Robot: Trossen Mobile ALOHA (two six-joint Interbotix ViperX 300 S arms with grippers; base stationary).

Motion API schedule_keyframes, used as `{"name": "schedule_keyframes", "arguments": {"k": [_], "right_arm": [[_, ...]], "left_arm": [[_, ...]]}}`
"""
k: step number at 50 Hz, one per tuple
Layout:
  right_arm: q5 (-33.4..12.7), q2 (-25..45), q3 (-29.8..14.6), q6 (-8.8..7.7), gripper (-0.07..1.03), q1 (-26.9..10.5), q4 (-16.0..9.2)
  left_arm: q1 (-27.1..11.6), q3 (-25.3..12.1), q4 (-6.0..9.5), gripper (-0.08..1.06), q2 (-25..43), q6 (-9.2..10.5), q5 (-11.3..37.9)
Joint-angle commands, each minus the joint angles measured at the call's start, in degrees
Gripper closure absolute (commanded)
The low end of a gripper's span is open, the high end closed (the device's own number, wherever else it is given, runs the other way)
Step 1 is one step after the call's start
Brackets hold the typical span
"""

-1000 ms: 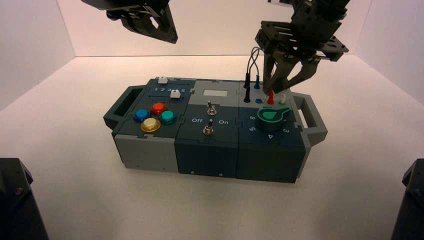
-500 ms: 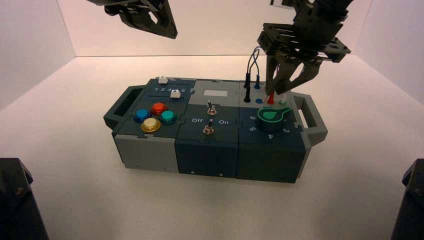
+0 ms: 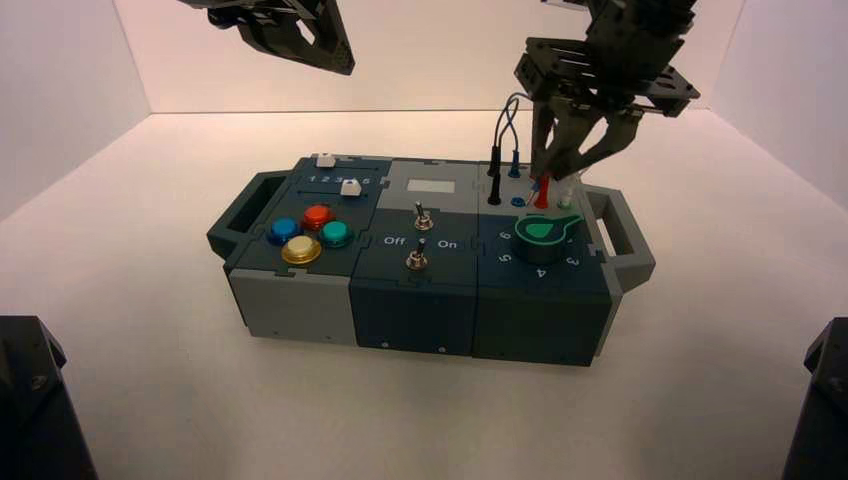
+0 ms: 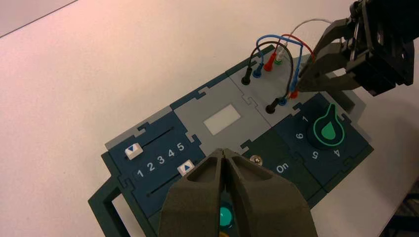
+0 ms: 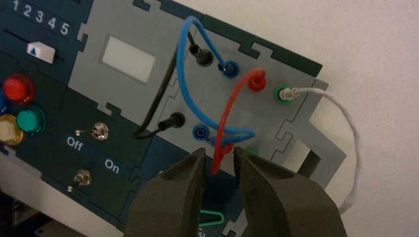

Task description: Pull the red wire.

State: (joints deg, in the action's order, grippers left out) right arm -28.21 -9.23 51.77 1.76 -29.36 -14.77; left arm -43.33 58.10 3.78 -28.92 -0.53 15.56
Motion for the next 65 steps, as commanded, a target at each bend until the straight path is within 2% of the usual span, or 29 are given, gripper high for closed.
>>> {"name": "schedule_keyframes", "arguments": {"k": [1,13,21,30,32,48,65], "right_arm": [[-0.5,0.2,-2.1,0.18,0.64,0.3,-0.1],[-0.8,1.1,-2.1,0.18,0.64,0.3,-0.2],[-0.8,1.1,-2.1,0.18,0.69,0.3,-0.2],[-0.8,1.1,-2.1,-0.09,0.92,0.3,0.2],[-0.9,1.1,-2.1,-0.26,0.98,0.3,1.0],[-3.0,-0.2,-2.7,-0.09,0.99,0.3,3.1],[-4.7,-2.7,-4.5,-0.18,0.99,0.3,3.3]], "left_arm": [[-0.2,-1.8,0.09,1.00,-0.6,0.00,-0.3],[-0.2,-1.8,0.00,1.00,-1.0,-0.09,-0.3],[-0.2,-1.8,0.00,1.00,-1.1,-0.09,-0.3],[-0.2,-1.8,0.00,1.00,-1.1,-0.09,-0.3],[-0.2,-1.8,0.00,1.00,-1.1,-0.09,-0.3],[-0.2,-1.8,0.00,1.00,-1.1,-0.09,-0.3],[-0.2,-1.8,-0.09,1.00,-1.1,-0.09,-0.3]]}}
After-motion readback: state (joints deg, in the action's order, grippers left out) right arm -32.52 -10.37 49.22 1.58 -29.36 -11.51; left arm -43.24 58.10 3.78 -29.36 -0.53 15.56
